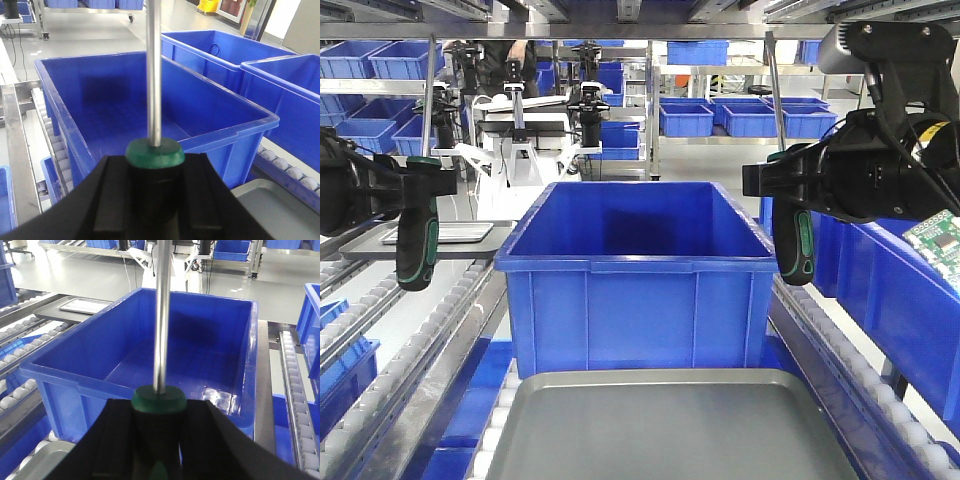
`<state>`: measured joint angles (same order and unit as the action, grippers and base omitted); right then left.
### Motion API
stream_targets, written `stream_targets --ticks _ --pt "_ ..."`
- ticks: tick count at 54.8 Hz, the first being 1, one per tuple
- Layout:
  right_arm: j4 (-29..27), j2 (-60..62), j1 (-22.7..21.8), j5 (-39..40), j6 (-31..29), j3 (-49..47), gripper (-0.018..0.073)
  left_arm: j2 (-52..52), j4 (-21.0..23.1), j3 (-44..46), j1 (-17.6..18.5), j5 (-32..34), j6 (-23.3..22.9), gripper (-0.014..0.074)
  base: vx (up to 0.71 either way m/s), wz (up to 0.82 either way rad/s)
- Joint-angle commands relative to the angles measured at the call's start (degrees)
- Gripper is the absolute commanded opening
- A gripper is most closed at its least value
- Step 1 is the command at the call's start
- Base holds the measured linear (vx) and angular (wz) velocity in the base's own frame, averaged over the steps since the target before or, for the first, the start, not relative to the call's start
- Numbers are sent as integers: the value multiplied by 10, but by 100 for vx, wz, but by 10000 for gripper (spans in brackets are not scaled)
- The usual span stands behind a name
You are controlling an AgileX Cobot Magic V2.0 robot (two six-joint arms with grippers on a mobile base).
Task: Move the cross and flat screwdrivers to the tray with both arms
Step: 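Lower both held screwdrivers down onto the grey metal tray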
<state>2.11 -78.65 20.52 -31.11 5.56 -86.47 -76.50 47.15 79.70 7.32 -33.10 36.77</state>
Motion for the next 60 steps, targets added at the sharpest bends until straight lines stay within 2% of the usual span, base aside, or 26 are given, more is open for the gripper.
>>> stream_targets --ticks 1,8,16,22,27,31,37,44,52,60 --pt "4 19 -1 62 0 -22 -8 19 26 22 2 37 -5 4 0 0" --pt "2 19 -1 47 0 -22 -8 19 27 22 2 35 -5 4 0 0" --pt "-21 3 0 -44 2 -16 -8 7 45 22 9 -16 -6 4 0 0" --pt "-67 1 0 -37 2 47 -8 -32 69 22 48 -67 -6 4 0 0" --pt "-110 1 0 0 1 116 -8 -71 78 22 94 -71 -8 4 0 0" --pt "-140 0 0 12 0 151 -8 -103 78 22 124 -70 -34 4 0 0" --pt "-146 -11 0 15 -1 169 -6 -152 76 22 146 -98 -75 4 0 0" --pt "-148 -28 0 0 -1 169 -1 -202 76 22 152 -137 -107 5 0 0" --pt "-151 -49 0 -40 0 169 28 -235 76 22 152 -139 -137 34 0 0" --pt "-151 -65 0 -54 1 169 127 -243 72 22 152 -141 -137 135 0 0"
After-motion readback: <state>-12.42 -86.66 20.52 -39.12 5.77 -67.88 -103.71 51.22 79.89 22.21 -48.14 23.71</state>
